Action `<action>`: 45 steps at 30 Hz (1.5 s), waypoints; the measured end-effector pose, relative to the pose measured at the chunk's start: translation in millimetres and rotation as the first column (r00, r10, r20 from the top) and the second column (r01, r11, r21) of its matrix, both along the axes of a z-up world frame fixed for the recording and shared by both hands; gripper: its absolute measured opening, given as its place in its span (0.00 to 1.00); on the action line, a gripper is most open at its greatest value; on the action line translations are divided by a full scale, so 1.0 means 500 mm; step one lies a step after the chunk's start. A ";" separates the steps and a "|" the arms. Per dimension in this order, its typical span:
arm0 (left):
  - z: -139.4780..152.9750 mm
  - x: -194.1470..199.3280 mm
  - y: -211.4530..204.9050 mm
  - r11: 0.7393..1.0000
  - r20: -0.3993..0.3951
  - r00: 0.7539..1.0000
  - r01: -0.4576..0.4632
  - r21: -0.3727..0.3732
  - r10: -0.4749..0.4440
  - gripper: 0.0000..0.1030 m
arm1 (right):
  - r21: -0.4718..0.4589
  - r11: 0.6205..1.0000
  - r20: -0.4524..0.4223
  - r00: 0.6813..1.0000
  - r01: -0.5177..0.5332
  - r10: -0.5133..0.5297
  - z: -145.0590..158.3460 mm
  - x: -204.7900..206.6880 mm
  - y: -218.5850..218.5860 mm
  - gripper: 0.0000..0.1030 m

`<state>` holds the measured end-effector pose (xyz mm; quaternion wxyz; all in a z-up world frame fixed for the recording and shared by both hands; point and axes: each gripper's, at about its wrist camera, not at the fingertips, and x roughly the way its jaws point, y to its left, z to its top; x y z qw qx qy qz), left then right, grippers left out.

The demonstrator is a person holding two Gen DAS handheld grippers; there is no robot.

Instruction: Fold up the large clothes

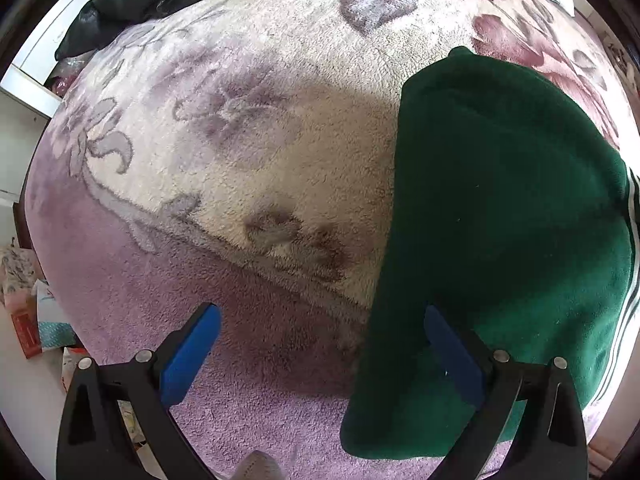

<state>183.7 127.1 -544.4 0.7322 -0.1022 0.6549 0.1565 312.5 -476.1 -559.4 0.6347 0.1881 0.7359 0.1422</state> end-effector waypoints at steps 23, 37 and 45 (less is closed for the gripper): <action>0.023 -0.022 -0.090 0.993 0.032 0.993 0.117 -0.023 -0.116 1.00 | 0.115 0.961 0.121 0.957 0.251 -0.264 0.093 -0.239 -0.108 0.18; 0.014 0.017 -0.097 0.984 0.046 0.983 0.178 0.018 -0.178 1.00 | 0.009 0.968 0.029 0.968 0.249 -0.249 0.006 -0.193 -0.174 0.74; 0.035 0.038 -0.069 0.987 0.074 0.986 0.148 0.056 -0.152 1.00 | 0.060 0.979 0.063 0.978 0.195 -0.198 -0.058 -0.047 -0.100 0.20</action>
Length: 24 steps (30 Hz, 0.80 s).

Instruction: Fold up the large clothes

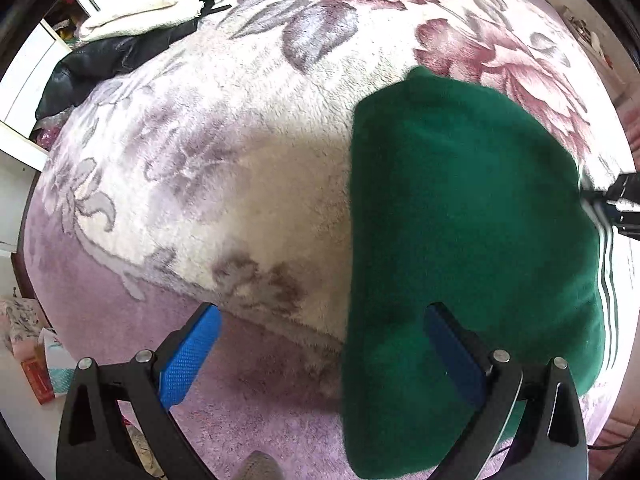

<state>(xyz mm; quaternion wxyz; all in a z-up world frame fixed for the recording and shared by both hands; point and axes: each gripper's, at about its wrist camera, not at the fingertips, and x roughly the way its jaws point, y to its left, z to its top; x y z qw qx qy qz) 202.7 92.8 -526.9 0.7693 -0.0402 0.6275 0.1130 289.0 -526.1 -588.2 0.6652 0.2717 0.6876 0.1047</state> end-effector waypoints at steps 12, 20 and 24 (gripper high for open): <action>0.014 -0.051 0.047 0.997 0.005 0.997 -0.081 0.010 0.081 1.00 | -0.086 0.994 -0.153 0.985 0.067 -0.080 0.027 -0.146 -0.102 0.28; -0.006 -0.070 0.051 0.993 -0.035 0.993 -0.116 -0.005 0.116 1.00 | -0.106 0.991 -0.184 0.981 -0.081 0.061 -0.022 -0.303 0.003 0.60; 0.000 -0.077 0.052 0.995 -0.023 0.995 -0.092 0.035 0.093 1.00 | -0.177 0.982 -0.328 0.945 -0.062 0.001 -0.098 -0.310 -0.004 0.70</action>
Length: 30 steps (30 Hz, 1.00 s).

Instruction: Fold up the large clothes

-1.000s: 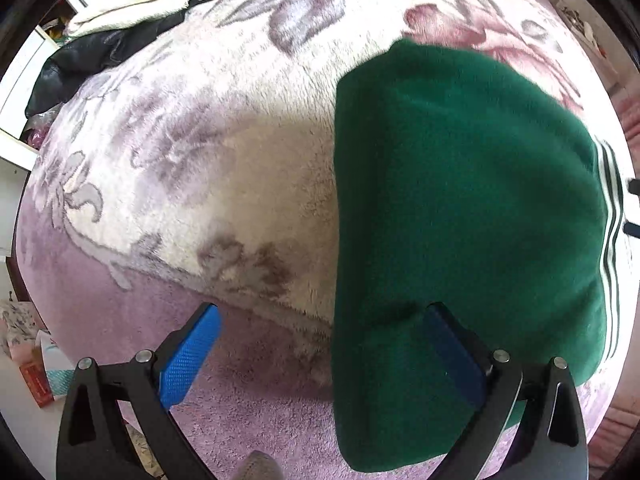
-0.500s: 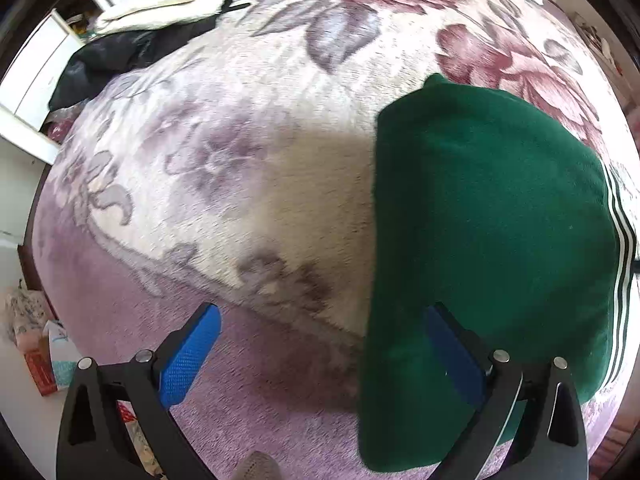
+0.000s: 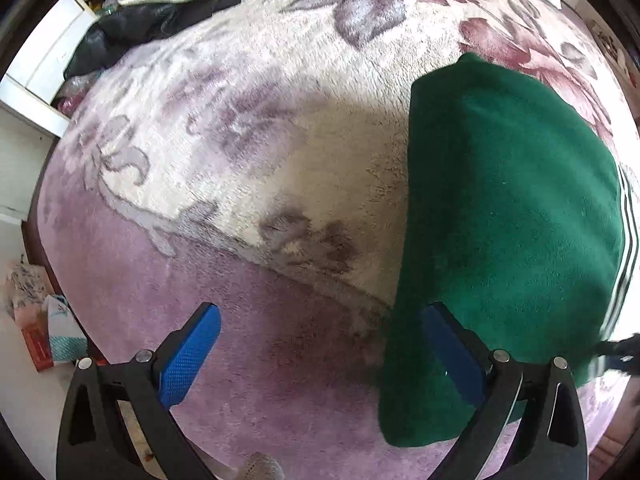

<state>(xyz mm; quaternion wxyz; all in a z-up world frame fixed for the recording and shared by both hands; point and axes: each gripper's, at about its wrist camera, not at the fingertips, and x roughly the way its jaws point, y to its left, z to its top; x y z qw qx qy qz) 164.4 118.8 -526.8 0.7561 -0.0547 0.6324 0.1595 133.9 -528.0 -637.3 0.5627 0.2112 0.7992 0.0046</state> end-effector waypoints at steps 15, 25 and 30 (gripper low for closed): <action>-0.017 0.093 0.196 0.965 0.029 0.965 -0.262 0.027 0.261 1.00 | -0.190 0.532 0.344 0.452 -0.825 0.823 0.294 0.294 0.583 0.73; -0.102 0.066 0.263 0.935 -0.027 0.937 -0.350 -0.054 0.350 1.00 | -0.109 0.176 -0.037 0.180 -0.978 0.983 0.084 0.353 0.866 0.20; -0.136 0.056 0.280 0.929 -0.055 0.933 -0.359 -0.088 0.355 1.00 | 0.156 0.817 -0.246 0.779 -0.556 0.577 0.010 0.505 0.721 0.19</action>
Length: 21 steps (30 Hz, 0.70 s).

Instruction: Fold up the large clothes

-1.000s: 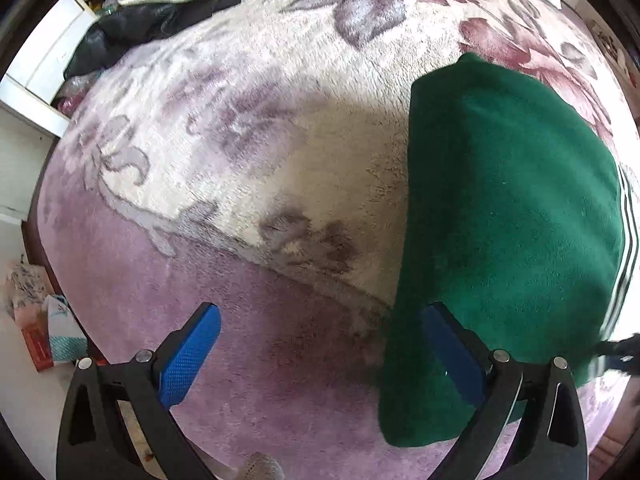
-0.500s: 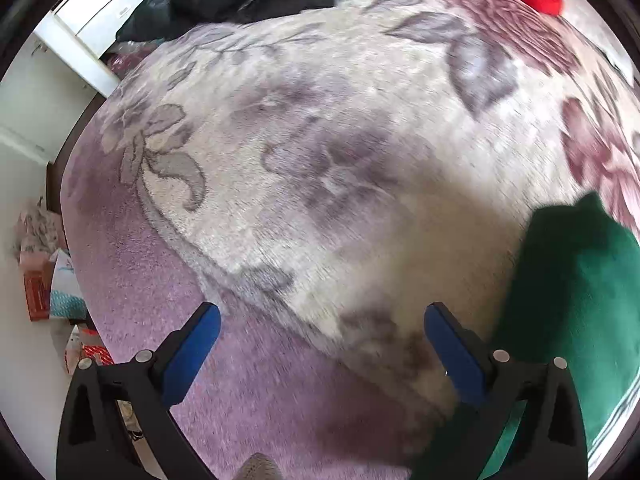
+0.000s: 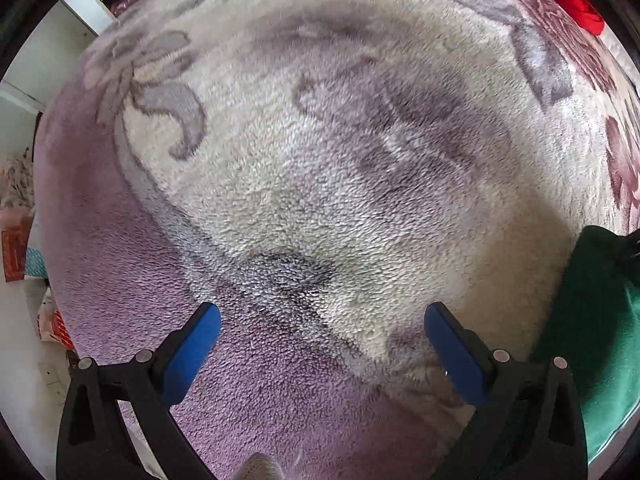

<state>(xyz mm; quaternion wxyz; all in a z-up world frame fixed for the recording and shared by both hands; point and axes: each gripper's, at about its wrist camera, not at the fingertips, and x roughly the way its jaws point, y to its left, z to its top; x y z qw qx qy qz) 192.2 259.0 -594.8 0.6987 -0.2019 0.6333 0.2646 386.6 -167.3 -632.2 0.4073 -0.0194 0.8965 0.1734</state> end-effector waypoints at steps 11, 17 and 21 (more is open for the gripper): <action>-0.011 0.036 0.027 0.998 -0.029 0.997 0.065 0.007 -0.065 1.00 | 0.007 0.855 0.267 0.825 -0.519 0.498 0.118 -0.014 0.101 0.74; -0.001 0.056 -0.007 0.992 -0.023 0.992 0.126 0.028 -0.126 1.00 | 0.003 0.943 0.081 0.940 -0.332 0.331 -0.003 -0.047 0.093 0.21; 0.010 0.058 -0.029 0.991 -0.012 0.991 0.134 0.010 -0.134 1.00 | 0.062 0.990 -0.113 0.987 0.126 -0.118 -0.047 0.012 -0.031 0.20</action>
